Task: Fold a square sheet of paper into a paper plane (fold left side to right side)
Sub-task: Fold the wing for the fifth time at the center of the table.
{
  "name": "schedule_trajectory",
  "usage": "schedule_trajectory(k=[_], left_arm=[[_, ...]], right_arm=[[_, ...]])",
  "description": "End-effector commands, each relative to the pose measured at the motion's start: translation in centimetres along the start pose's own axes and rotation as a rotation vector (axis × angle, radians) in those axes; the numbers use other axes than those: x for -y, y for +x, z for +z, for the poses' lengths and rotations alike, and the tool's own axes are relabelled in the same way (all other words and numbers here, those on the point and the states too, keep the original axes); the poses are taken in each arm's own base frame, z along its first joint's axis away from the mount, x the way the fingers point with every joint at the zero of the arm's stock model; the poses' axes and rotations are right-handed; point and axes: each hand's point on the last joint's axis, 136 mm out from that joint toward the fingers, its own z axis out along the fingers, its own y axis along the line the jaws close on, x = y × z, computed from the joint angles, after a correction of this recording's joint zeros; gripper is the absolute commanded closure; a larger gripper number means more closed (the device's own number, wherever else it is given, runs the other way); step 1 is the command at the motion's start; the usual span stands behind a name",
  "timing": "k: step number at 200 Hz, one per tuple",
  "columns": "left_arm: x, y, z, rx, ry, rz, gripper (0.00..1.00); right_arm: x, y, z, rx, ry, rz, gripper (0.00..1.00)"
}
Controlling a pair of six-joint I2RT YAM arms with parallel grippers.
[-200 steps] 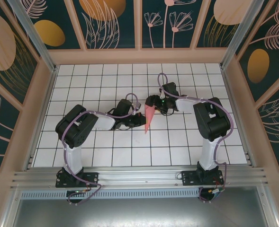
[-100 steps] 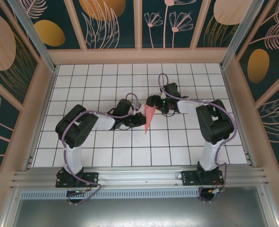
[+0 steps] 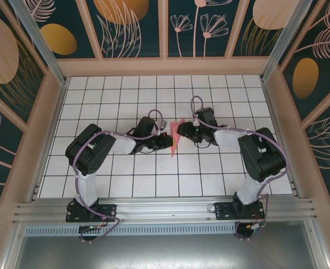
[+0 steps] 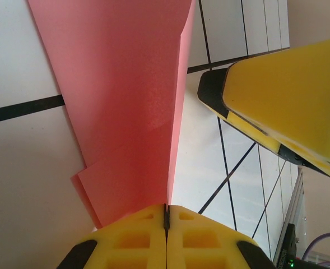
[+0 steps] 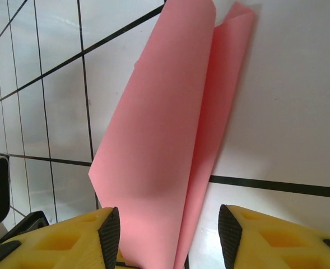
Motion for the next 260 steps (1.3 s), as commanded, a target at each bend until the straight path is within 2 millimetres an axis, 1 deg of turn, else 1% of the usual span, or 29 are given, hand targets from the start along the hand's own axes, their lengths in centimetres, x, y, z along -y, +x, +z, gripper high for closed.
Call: schedule_trajectory(k=[1,33,53,94,120,141,155,188,221,260], left_arm=[[0.1,-0.4,-0.2,0.013,0.010,0.010,0.94],[0.1,-0.4,-0.2,0.012,0.008,0.009,0.94],[0.0,-0.4,-0.2,0.012,0.007,0.010,0.91],[0.8,-0.9,-0.5,0.019,0.010,0.029,0.84],[1.5,-1.7,-1.1,0.032,0.022,0.038,0.78],[1.9,-2.4,-1.6,0.046,0.038,0.041,0.75],[1.7,-2.8,-1.8,0.055,0.040,0.033,0.72],[1.6,-4.1,-2.3,0.085,0.092,-0.008,0.68],[1.9,-4.9,-2.0,0.088,0.110,-0.007,0.63],[1.3,-5.3,-1.2,0.085,0.099,-0.021,0.63]], right_arm=[[-0.6,0.2,0.8,-0.007,-0.029,0.003,0.48],[0.1,0.6,1.8,-0.037,-0.006,0.019,0.48],[0.6,1.0,2.2,-0.057,0.017,0.031,0.48],[1.6,1.4,2.7,-0.083,0.068,0.046,0.48],[2.1,1.7,3.0,-0.098,0.079,0.054,0.49],[2.0,1.8,3.1,-0.101,0.075,0.053,0.49],[2.0,1.7,3.1,-0.101,0.077,0.054,0.49],[1.9,1.7,3.0,-0.101,0.072,0.050,0.49],[1.8,1.7,3.0,-0.104,0.070,0.049,0.49],[1.8,1.8,3.0,-0.106,0.070,0.046,0.49]])
